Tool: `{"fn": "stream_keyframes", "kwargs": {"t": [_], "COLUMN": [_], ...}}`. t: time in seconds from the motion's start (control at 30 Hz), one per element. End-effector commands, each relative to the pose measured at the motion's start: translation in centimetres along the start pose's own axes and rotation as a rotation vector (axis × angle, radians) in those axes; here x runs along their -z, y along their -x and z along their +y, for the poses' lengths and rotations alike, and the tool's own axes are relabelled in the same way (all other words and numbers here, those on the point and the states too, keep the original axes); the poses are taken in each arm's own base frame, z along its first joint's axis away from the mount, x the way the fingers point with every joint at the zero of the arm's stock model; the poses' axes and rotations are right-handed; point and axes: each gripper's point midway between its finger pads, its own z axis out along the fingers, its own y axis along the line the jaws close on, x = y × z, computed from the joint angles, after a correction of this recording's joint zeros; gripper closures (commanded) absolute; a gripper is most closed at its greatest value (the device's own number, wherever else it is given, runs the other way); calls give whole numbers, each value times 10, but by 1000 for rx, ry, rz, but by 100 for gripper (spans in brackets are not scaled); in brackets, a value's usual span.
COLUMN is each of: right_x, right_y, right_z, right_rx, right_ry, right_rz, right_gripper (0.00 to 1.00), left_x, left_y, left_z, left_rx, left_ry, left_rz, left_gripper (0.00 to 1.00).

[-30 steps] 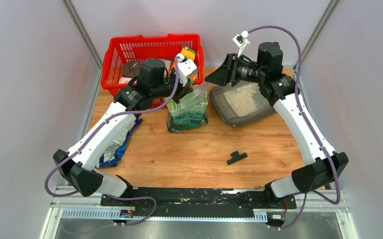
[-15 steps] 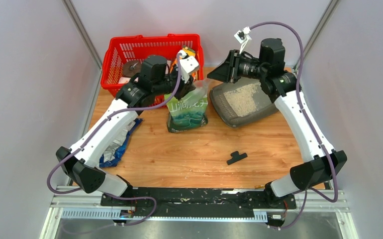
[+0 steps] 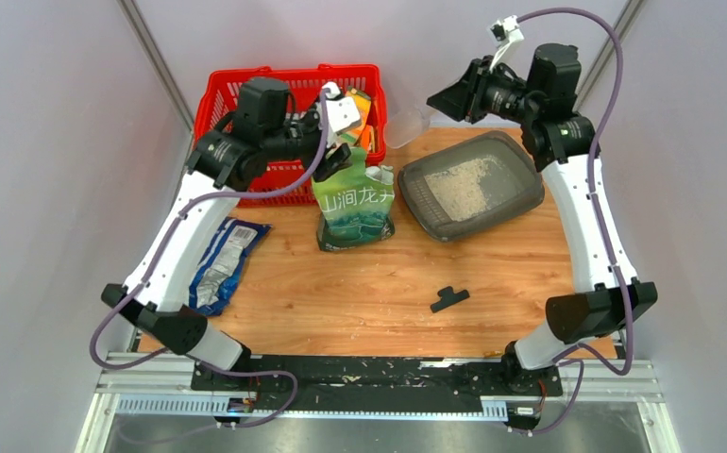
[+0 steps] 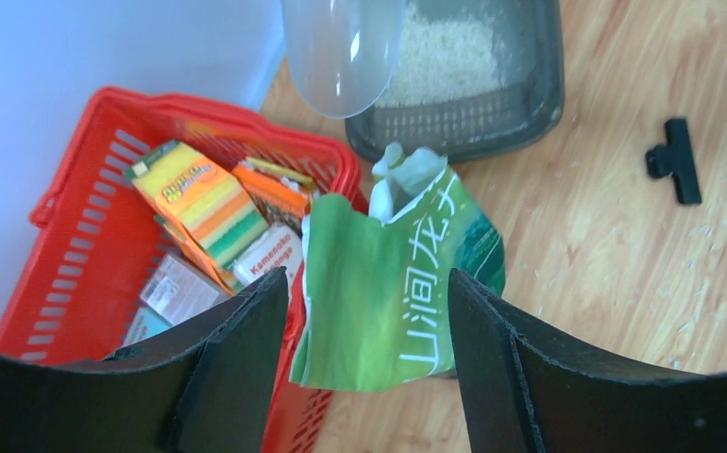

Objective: Fill the litter box with clean litter

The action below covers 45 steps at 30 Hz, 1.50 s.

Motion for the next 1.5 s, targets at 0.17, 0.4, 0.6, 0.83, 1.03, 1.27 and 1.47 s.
{"fn": "stream_keyframes", "kwargs": {"t": [0.17, 0.4, 0.6, 0.83, 1.03, 1.27, 1.47], "right_x": [-8, -20, -32, -43, -46, -52, -47], "right_y": [0, -38, -60, -72, -79, -111, -139], "right_z": [21, 8, 9, 0, -6, 3, 4], "right_rx": [175, 66, 110, 195, 282, 346, 258], "right_ry": [132, 92, 94, 21, -41, -81, -172], "right_rz": [-10, 134, 208, 248, 289, 416, 496], "right_gripper": [92, 100, 100, 100, 100, 100, 100], "left_x": [-45, -51, -47, -41, -43, -45, -45], "left_y": [-71, -91, -83, -70, -79, -78, -82], "left_z": [6, -4, 1, 7, 0, -1, 2], "left_rx": [-14, 47, 58, 35, 54, 70, 66], "left_ry": [-116, -185, -136, -102, -130, -127, -115], "left_rz": [236, 321, 294, 257, 274, 270, 285], "left_gripper": [30, 47, 69, 99, 100, 100, 100]}}
